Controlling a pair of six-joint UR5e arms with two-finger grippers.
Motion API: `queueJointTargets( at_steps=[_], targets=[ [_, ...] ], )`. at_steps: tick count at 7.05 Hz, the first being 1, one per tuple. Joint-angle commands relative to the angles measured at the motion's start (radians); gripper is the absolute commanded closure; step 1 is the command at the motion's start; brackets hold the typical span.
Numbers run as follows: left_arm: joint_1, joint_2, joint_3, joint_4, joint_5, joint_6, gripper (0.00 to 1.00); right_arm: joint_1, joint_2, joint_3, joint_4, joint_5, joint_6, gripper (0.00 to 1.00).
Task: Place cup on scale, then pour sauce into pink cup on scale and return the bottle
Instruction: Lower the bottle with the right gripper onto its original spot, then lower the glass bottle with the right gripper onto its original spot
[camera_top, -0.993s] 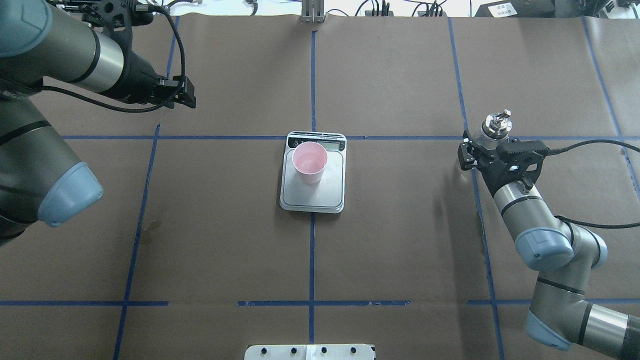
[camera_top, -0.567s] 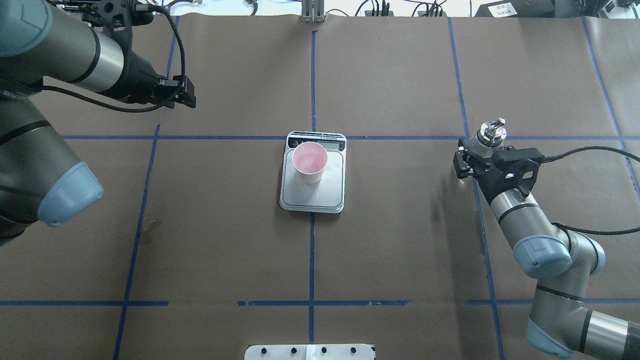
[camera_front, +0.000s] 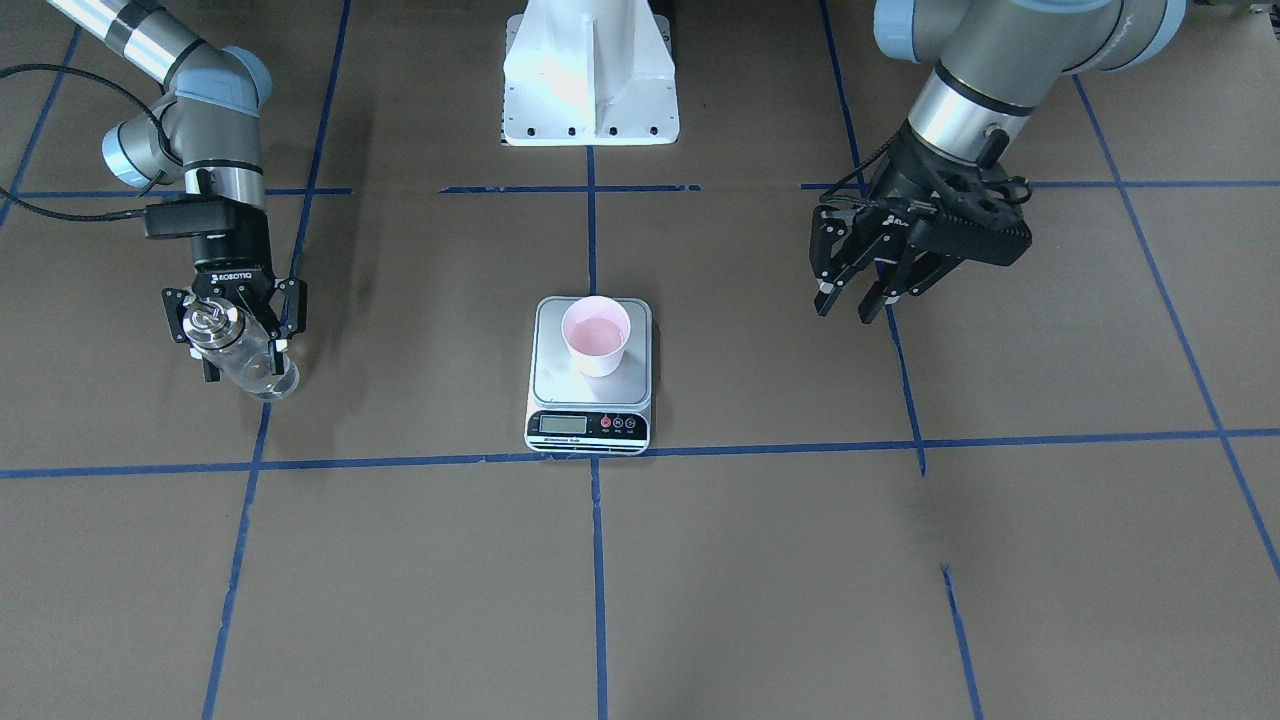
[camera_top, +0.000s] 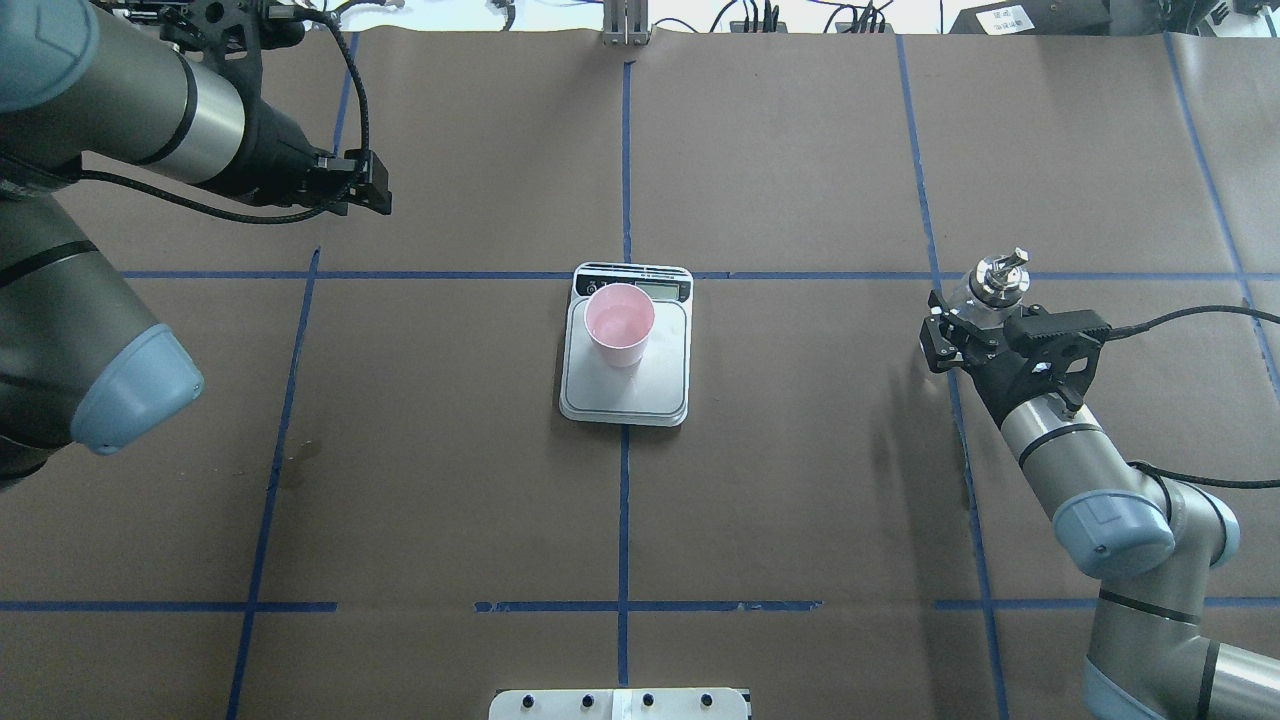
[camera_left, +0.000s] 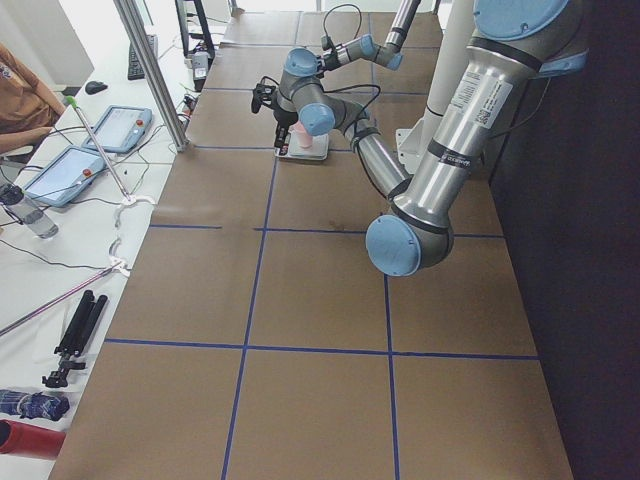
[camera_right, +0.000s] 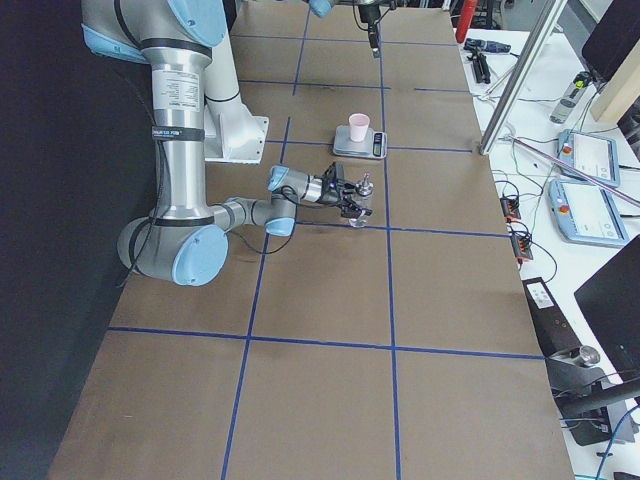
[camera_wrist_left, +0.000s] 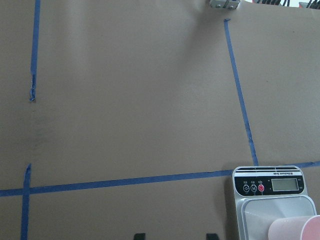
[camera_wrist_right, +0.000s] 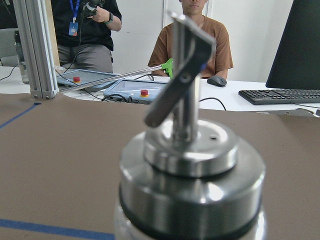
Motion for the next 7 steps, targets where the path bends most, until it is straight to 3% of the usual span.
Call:
queueJointTargets(
  at_steps=[1,5,6,7],
  targets=[
    [0.0,0.002,-0.002,0.0,0.0,-0.001,0.49,-0.04,-0.005,0.0,-0.001,-0.05,0.013,1.0],
    [0.0,0.002,0.005,0.0,0.0,-0.001,0.49,-0.055,-0.007,-0.005,-0.001,-0.055,0.013,1.0],
    [0.0,0.002,0.005,0.0,0.0,-0.001,0.49,-0.057,-0.007,-0.005,-0.001,-0.054,0.013,0.89],
    [0.002,0.002,0.005,0.0,0.0,-0.001,0.49,-0.062,-0.007,-0.005,-0.001,-0.054,0.013,0.45]
  ],
)
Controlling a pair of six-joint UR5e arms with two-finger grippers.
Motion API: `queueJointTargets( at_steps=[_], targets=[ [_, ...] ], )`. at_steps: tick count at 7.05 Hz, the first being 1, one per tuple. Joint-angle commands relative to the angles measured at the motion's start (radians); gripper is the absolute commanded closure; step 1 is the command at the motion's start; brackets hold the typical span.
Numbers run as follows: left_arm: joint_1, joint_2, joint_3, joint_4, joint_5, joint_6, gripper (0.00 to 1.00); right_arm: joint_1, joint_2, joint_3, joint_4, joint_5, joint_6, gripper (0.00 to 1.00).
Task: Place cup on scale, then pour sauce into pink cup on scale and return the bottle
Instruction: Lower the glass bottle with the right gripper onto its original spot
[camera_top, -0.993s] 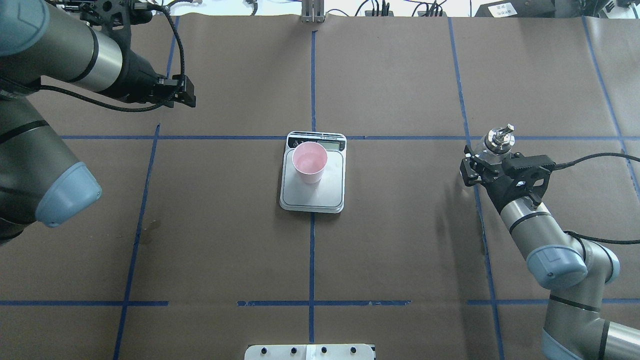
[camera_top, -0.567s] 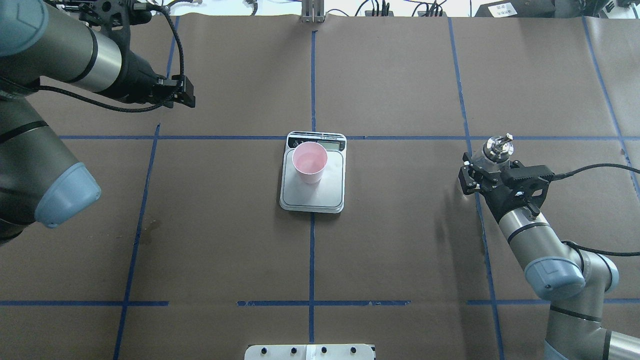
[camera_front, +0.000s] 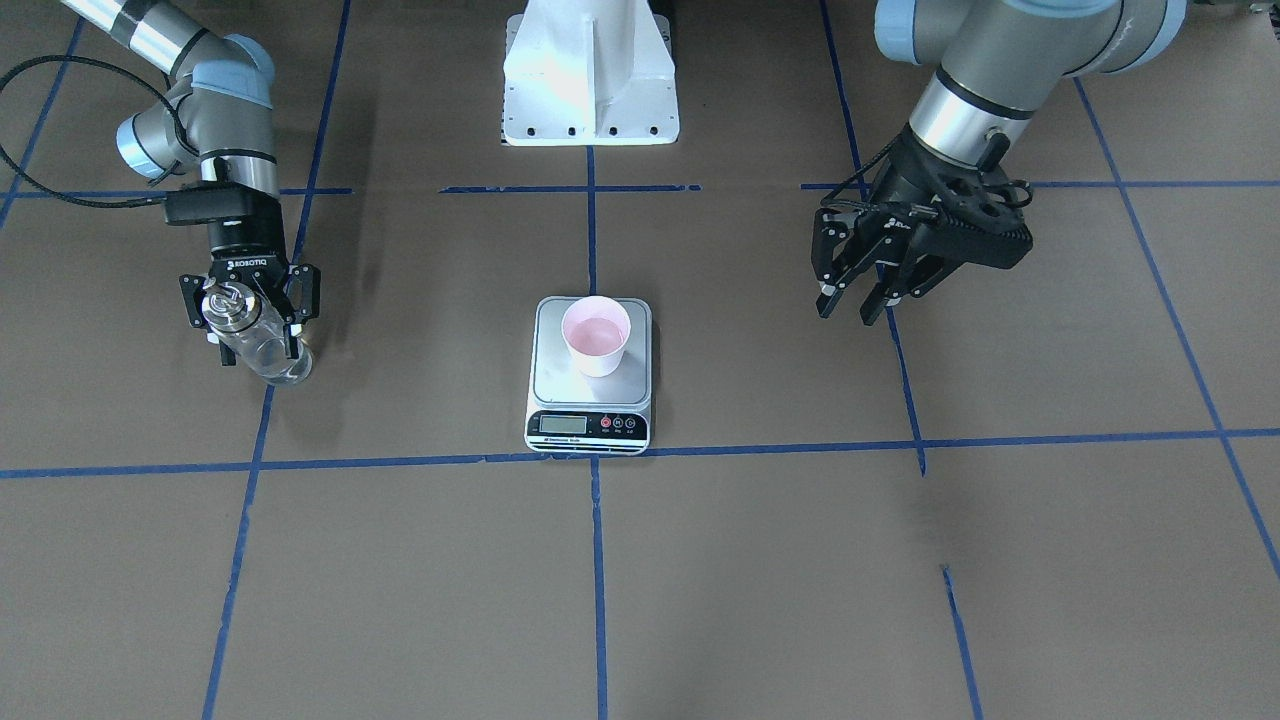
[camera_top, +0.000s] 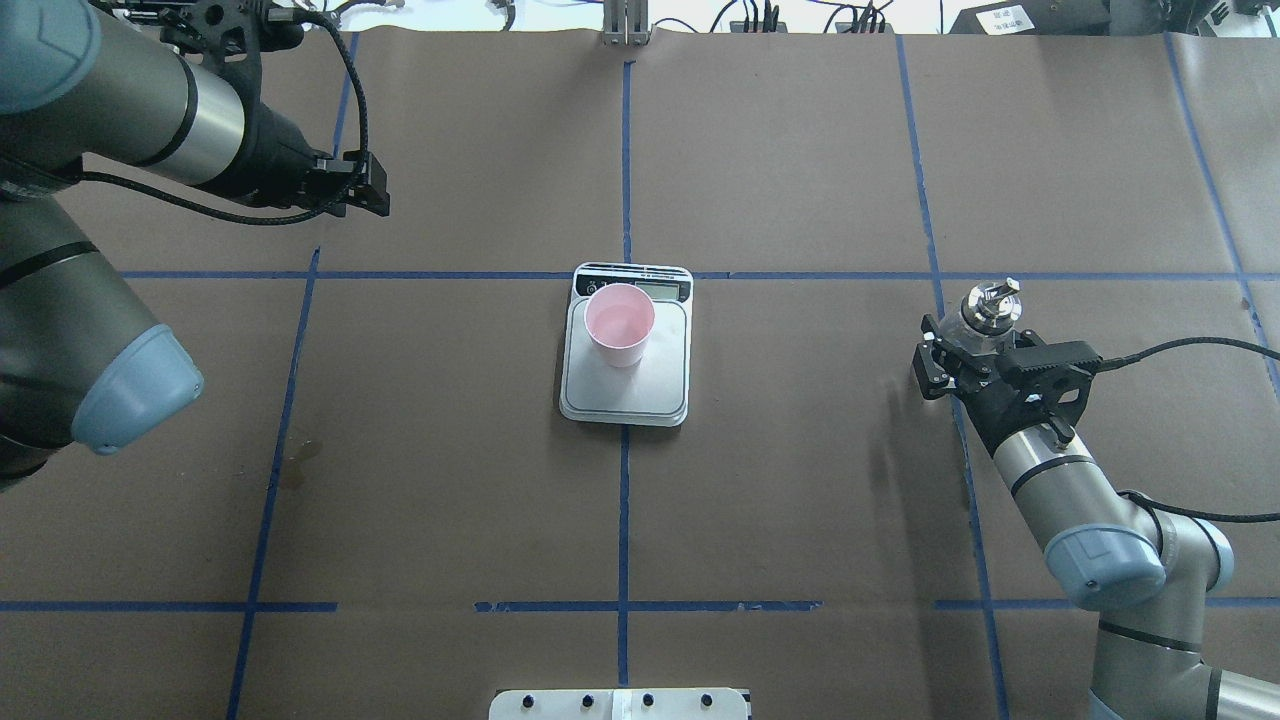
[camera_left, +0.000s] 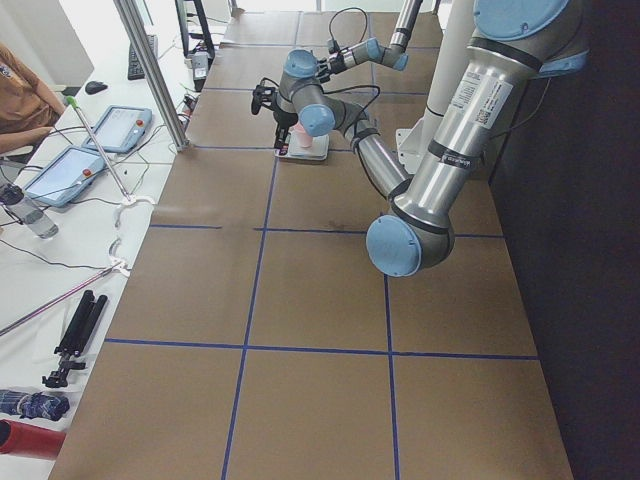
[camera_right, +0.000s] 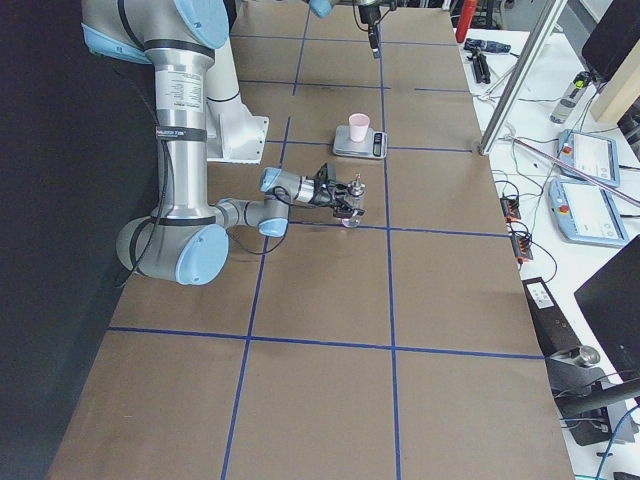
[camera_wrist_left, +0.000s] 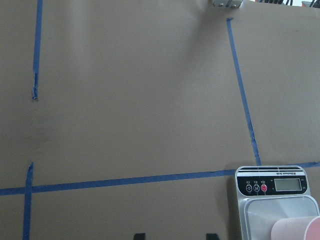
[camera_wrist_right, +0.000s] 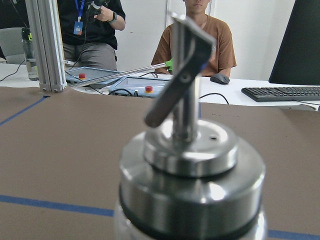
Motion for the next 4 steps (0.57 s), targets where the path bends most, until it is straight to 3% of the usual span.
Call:
queueJointTargets(
  at_steps=[1,4],
  targets=[
    [0.001,0.0,0.001,0.0,0.0,0.002,0.49,-0.006,0.0,0.001,0.002,0.0,0.0,0.0],
    [0.001,0.0,0.002,0.0,0.0,0.0,0.49,-0.014,0.0,0.006,0.003,0.01,-0.002,0.0]
  ],
)
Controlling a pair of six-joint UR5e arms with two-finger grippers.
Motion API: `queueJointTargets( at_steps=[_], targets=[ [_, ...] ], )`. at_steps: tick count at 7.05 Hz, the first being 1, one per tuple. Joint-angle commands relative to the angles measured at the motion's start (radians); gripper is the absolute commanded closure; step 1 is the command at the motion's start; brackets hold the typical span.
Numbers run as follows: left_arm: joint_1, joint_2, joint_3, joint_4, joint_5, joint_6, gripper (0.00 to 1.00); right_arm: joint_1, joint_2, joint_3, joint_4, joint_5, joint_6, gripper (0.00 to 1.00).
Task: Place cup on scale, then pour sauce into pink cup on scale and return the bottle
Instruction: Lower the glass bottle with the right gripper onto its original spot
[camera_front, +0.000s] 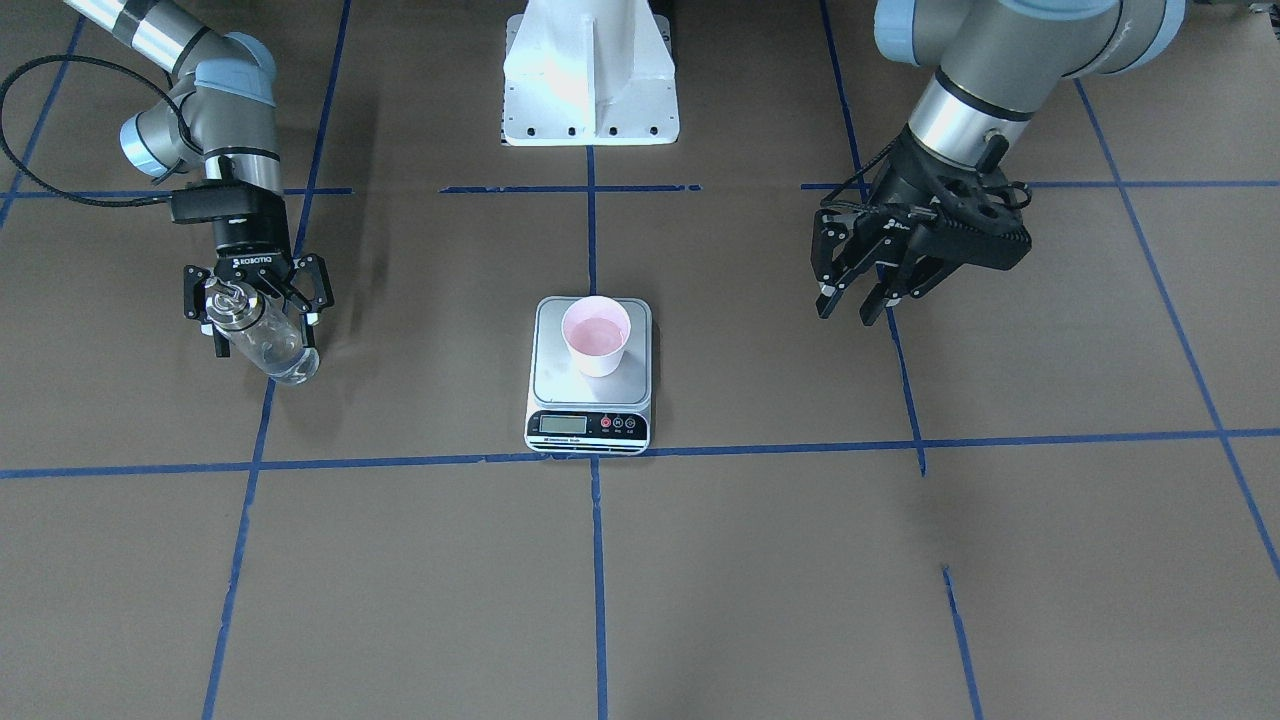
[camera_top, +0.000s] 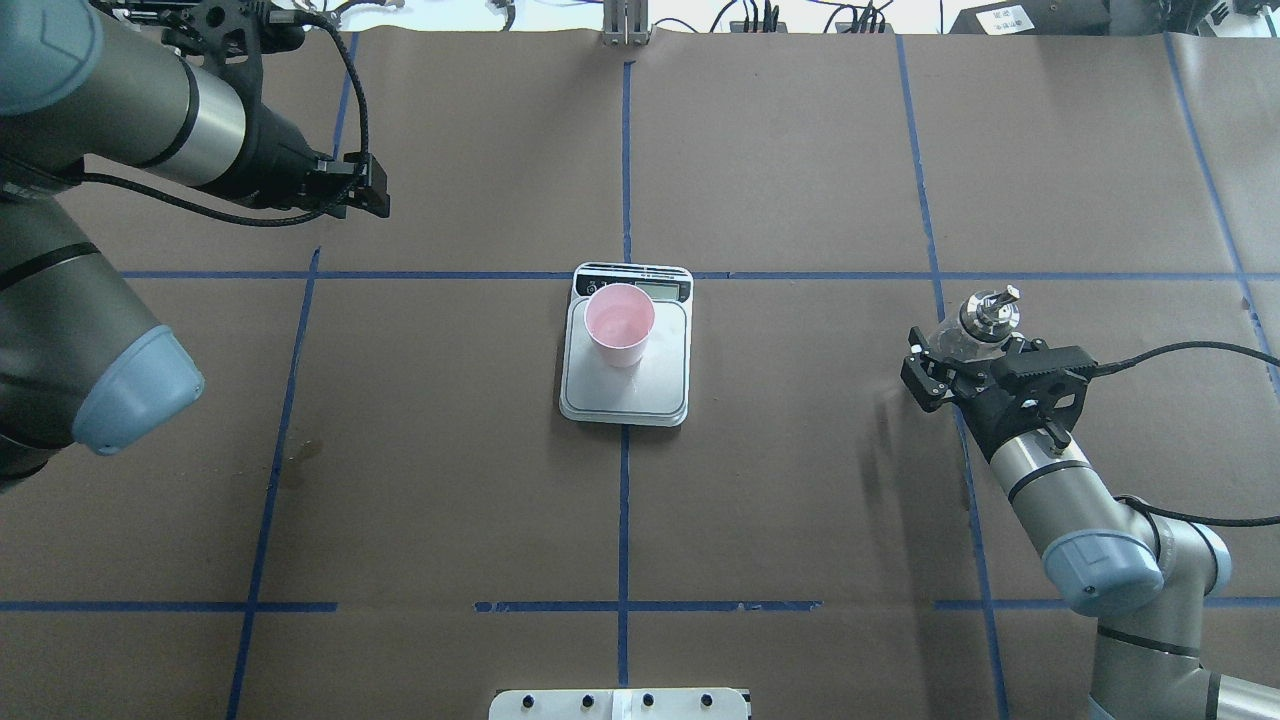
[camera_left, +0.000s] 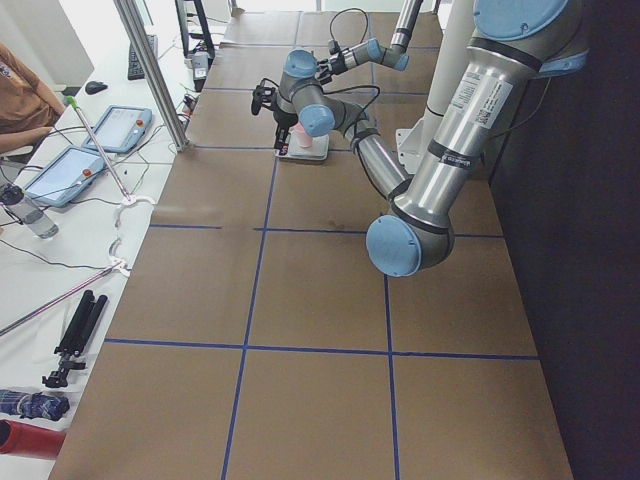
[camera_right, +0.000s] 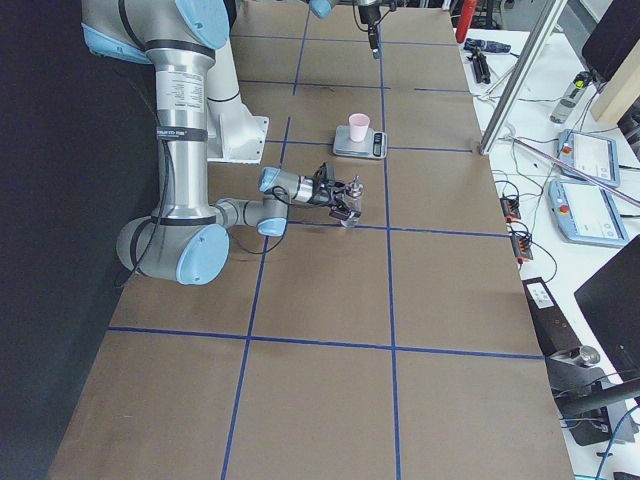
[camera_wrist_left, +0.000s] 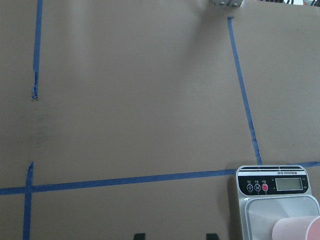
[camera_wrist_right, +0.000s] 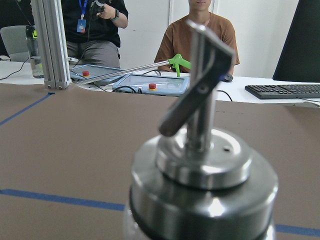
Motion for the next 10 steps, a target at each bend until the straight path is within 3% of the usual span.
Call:
queueJointTargets(
  at_steps=[1,5,10],
  targets=[
    [0.0,-0.001,0.001,-0.001,0.0,0.001,0.49,-0.007,-0.017,0.008,0.003,0.007,0.0,0.0],
    [0.0,-0.001,0.001,0.0,0.0,-0.001,0.49,-0.049,-0.075,0.045,0.004,0.001,0.001,0.0],
    [-0.001,0.001,-0.008,0.002,0.0,-0.002,0.47,-0.162,-0.176,0.052,0.126,-0.039,0.047,0.0]
  ],
)
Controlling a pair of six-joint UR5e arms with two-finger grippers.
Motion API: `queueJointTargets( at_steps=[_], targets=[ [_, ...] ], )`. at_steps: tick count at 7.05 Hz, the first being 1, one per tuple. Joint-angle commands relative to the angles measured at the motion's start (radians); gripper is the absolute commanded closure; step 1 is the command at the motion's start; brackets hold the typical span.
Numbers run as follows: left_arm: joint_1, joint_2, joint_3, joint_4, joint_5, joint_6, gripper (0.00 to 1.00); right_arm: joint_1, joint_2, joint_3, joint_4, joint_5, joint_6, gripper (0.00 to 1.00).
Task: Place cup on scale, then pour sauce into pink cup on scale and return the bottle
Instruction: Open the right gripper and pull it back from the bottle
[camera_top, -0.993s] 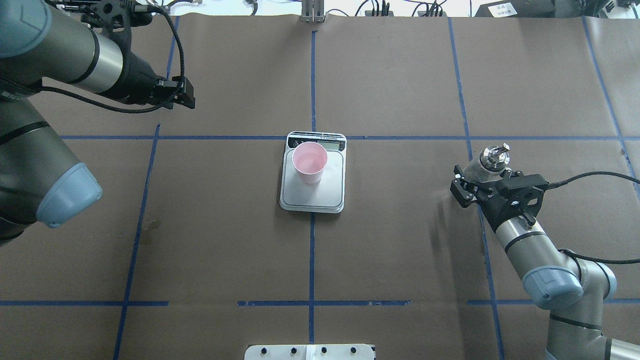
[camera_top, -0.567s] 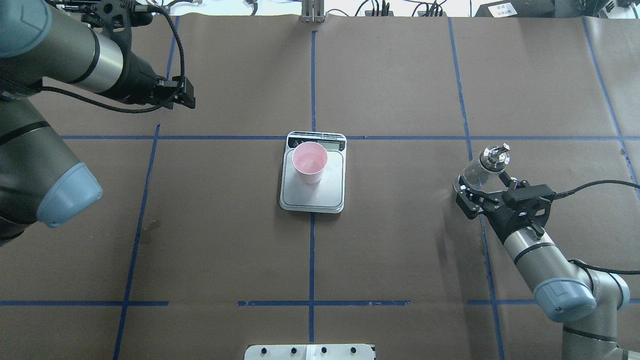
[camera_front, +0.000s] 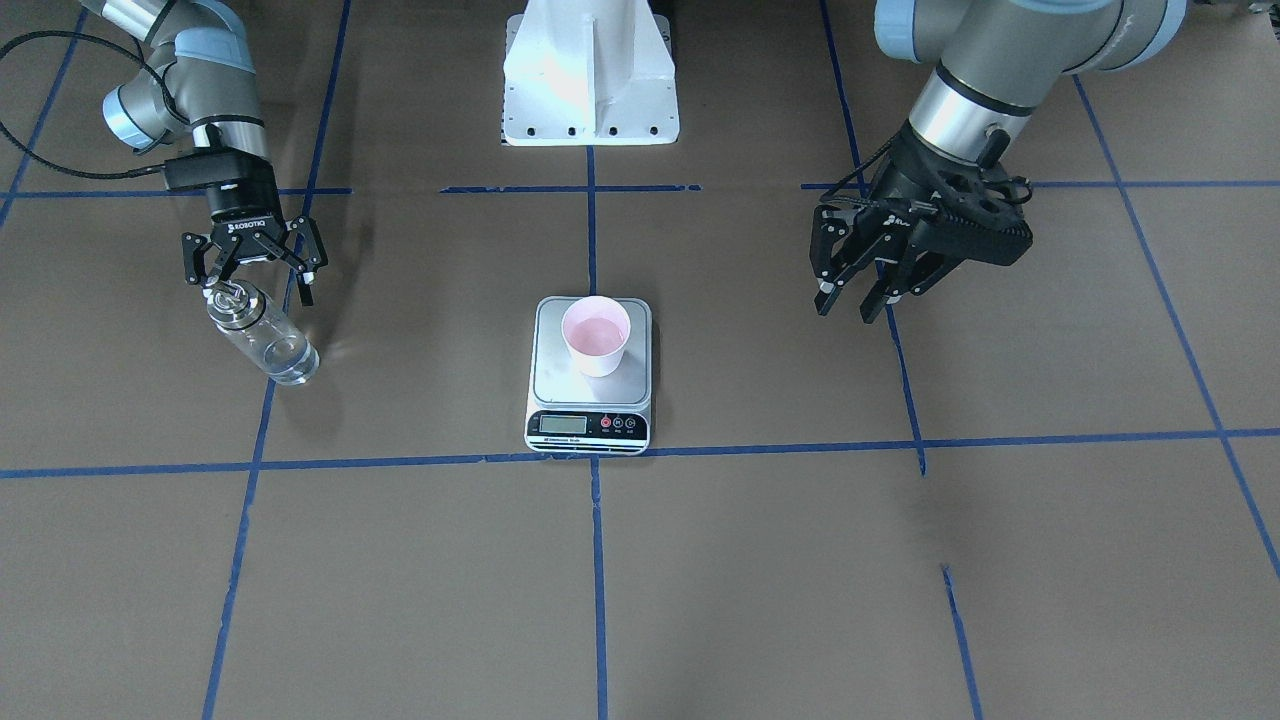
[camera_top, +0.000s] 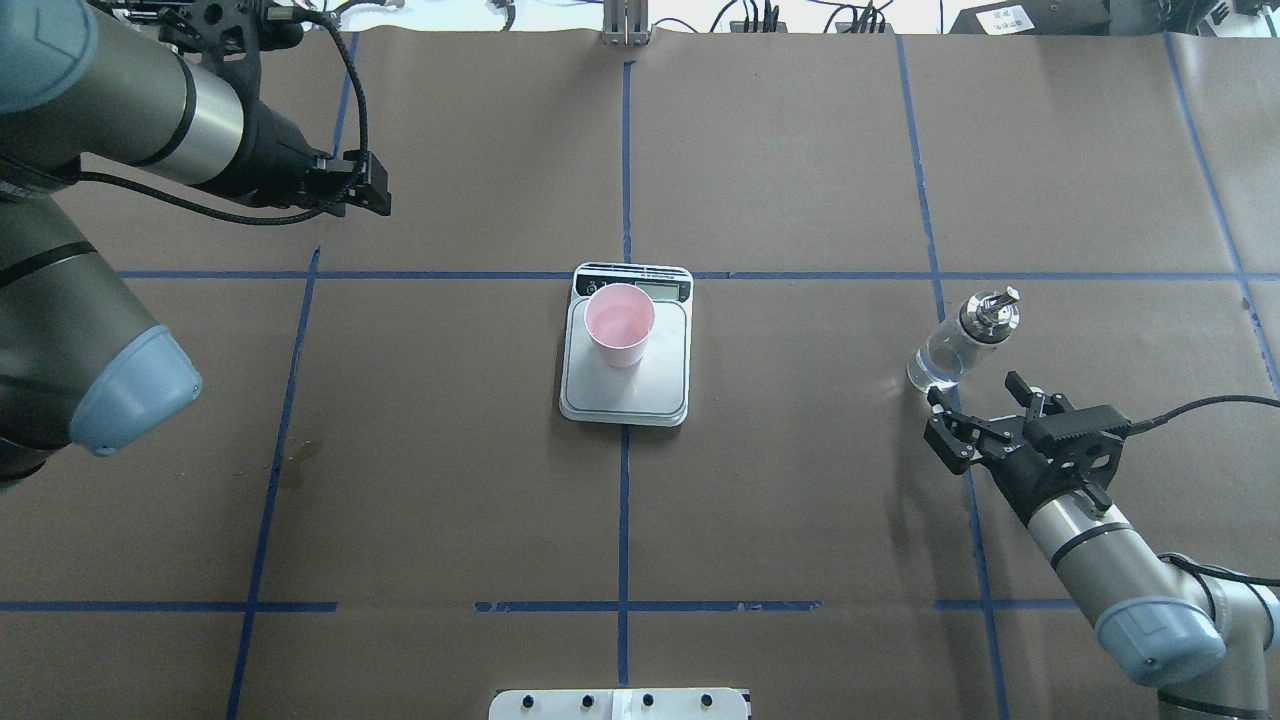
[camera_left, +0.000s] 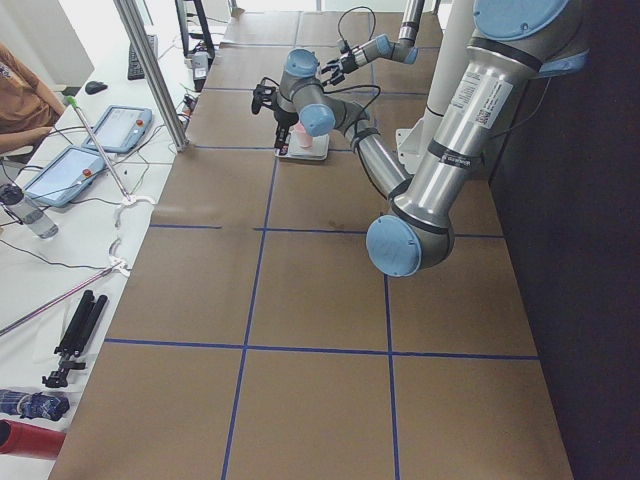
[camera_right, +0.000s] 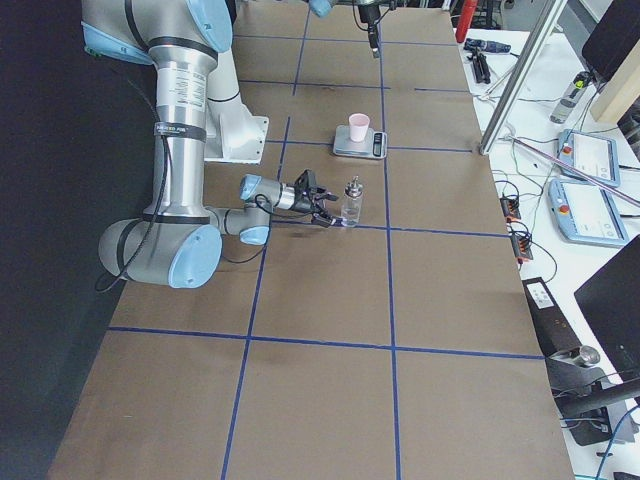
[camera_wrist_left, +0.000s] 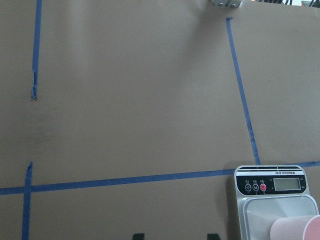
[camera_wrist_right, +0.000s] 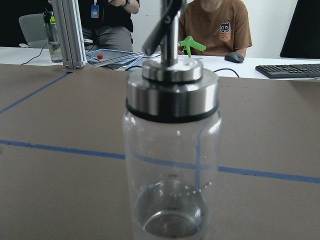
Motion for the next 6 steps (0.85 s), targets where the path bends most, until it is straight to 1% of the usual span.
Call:
queueJointTargets(
  at_steps=[1,3,5,6],
  targets=[
    [-0.002,0.004,-0.009,0.0,0.0,0.0,0.47,-0.053,-0.065,0.005,0.066,-0.005,0.007,0.0],
    [0.001,0.012,-0.007,0.0,-0.002,0.0,0.47,-0.067,-0.128,0.005,0.069,0.02,0.005,0.0],
    [0.001,0.012,-0.001,-0.001,-0.002,0.001,0.47,-0.059,-0.172,0.045,0.081,0.067,-0.004,0.0],
    [0.001,0.012,-0.001,-0.001,-0.002,0.001,0.47,-0.055,-0.218,0.033,0.157,0.104,-0.008,0.0]
  ],
)
